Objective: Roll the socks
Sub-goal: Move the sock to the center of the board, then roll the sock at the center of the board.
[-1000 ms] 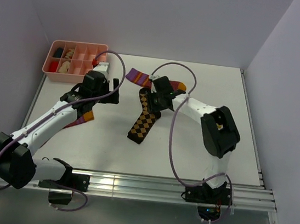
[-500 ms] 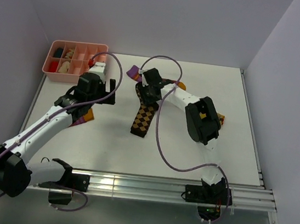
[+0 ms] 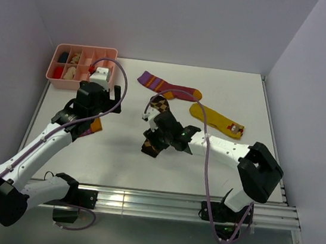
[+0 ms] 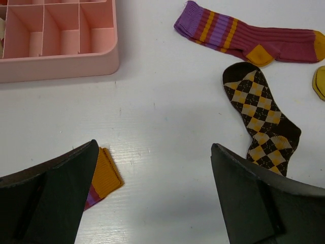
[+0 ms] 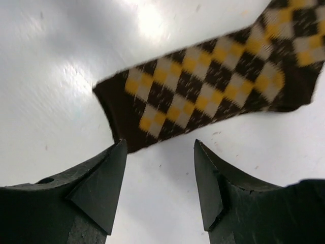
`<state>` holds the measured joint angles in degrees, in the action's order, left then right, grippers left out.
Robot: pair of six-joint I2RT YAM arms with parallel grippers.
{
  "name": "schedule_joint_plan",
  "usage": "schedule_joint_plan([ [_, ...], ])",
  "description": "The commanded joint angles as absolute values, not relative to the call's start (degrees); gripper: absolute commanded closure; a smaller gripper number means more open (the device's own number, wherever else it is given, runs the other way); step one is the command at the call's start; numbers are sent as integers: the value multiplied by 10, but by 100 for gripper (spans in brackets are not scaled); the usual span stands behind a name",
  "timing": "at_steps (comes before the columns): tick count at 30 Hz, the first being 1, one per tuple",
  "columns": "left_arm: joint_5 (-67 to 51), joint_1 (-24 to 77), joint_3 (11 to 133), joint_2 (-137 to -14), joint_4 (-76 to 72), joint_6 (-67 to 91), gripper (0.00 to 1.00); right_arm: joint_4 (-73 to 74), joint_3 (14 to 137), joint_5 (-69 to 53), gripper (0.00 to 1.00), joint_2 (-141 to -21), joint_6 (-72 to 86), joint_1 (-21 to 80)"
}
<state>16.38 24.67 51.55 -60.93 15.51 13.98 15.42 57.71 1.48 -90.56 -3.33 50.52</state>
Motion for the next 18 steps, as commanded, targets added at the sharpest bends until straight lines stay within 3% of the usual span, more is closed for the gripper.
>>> schedule_joint_plan([
  [1,166,245,506,-593,119,119,2,126,544,54,37,-891,-33,542],
  [18,163,245,510,-585,122,122,2,93,543,154,42,-979,-49,635],
])
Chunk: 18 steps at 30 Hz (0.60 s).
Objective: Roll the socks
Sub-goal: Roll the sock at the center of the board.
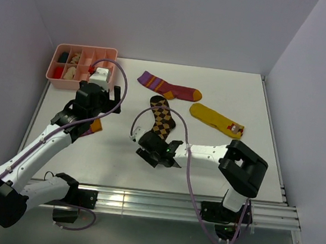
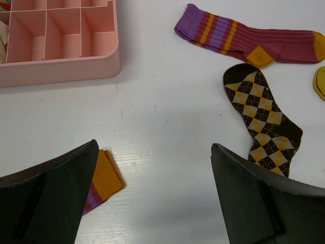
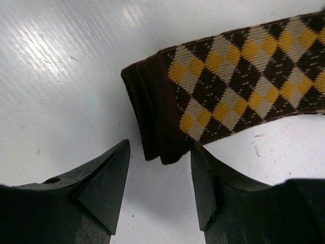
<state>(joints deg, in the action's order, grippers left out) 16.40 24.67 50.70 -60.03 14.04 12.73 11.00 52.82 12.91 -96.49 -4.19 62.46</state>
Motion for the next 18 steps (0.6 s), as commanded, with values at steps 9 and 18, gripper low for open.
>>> schedule_joint_plan([
  [9,167,245,508,-579,121,120,2,114,549,177,47,-1013,-39,665],
  [18,152,245,505,-579,119,120,2,136,574,230,69,-1051,-26,668],
])
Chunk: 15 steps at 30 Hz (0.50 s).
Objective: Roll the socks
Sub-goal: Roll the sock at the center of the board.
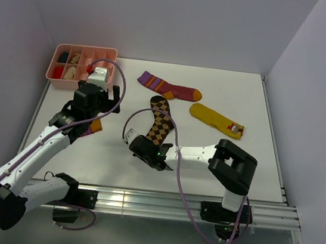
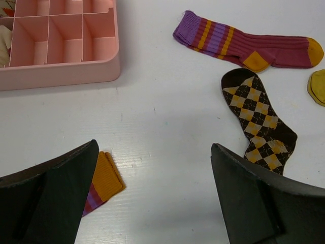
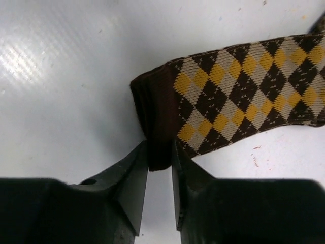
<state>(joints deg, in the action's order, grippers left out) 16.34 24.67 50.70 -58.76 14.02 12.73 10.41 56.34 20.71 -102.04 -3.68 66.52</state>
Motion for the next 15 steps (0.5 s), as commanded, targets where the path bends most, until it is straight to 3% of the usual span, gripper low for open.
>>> schedule_joint_plan([
  [1,149,245,504,-580,118,118,2,139,577,229,74,-1058,-28,668],
  [2,145,245,503,-579,116,117,2,138,578,229,81,-1059,-31,668],
  [8,112,245,500,-587,111,101,2,147,591,143,99,-1027,-48,643],
  [15,-4,247,483,-608,88,71,4,193,658,-109,100,-1012,-53,542],
])
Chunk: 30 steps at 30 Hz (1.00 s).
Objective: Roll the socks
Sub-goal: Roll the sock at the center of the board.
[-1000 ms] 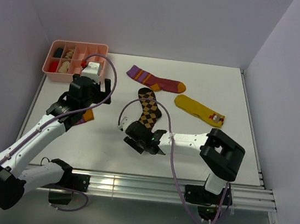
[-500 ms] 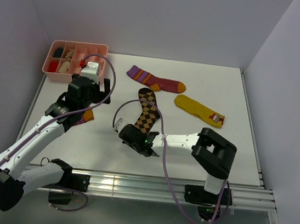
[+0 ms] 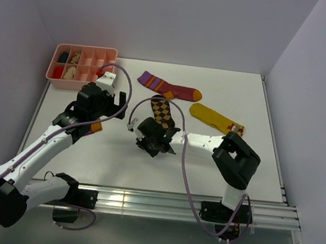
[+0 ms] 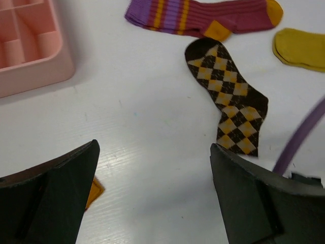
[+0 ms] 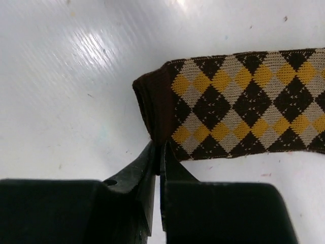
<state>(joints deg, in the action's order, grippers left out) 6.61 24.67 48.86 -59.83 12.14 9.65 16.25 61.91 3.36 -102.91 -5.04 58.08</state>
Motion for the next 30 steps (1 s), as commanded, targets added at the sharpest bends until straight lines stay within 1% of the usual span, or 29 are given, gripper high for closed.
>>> schedule_joint_plan([
  [1,-24,249,480,-615,84,69,4,203,665,-160,100,-1019,-54,530],
  [4,-41,262,466,-627,74,59,6,218,687,-229,100,-1039,-55,480],
  [5,-45,268,464,-635,74,56,6,222,692,-276,100,-1046,-59,467],
  [8,-44,299,454,-654,73,49,6,243,713,-354,100,-1075,-68,421],
  [12,-57,336,445,-679,76,51,7,288,750,-415,100,-1127,-93,380],
  [17,-83,342,426,-686,60,62,14,319,777,-439,100,-1172,-105,356],
  [24,-155,343,419,-730,55,69,18,325,779,-438,100,-1200,-105,343],
  [26,-177,343,424,-756,49,68,24,328,782,-431,100,-1201,-105,340],
  [30,-204,341,442,-811,45,63,29,330,787,-423,100,-1202,-107,339],
])
